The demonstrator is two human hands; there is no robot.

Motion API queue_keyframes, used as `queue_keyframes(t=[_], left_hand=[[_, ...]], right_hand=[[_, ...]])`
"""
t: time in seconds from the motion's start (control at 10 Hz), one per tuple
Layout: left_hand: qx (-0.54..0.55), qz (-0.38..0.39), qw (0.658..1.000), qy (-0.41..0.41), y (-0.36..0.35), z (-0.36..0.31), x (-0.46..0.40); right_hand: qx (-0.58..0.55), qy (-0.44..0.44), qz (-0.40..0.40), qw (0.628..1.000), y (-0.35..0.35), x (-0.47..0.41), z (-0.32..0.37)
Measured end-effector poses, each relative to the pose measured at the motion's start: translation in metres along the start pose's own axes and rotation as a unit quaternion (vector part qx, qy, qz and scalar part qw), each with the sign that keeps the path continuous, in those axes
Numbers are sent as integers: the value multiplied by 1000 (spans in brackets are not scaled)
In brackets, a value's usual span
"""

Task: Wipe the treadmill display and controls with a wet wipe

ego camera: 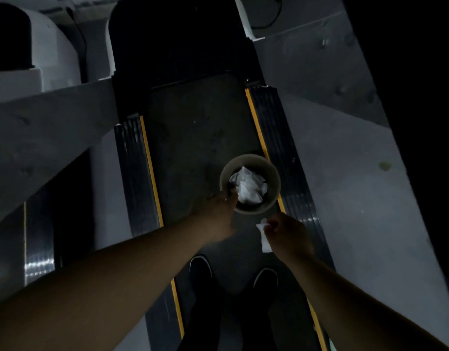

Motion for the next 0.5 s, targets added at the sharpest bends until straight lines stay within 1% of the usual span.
queue_keyframes(t=[0.1, 0.2, 0.3, 0.4, 0.5], left_hand=[[6, -27, 1000, -11, 3, 8, -22], [-12, -54, 998, -14, 8, 15, -40], [-8, -60, 998, -12, 11, 18, -56], [-15, -65, 998, -7, 8, 20, -63], [-6, -65, 998, -9, -1, 19, -61]], right_hand=[[-2, 23, -23, 999, -2, -31, 6], [25, 30, -55, 998, 2, -62, 13], [34, 21, -58, 998, -1, -84, 14], [25, 30, -71, 997, -7, -88, 10], [45, 51, -59, 996, -22, -75, 1]])
Point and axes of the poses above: each hand's wrist, its own x-axis away from the middle knuckle, its own y-axis out of the back of the hand, z = x × y, the point moved 4 cm from there along -x, towards the middle knuckle, and after that the axes turned 15 degrees about z, right-handed, at the moved point
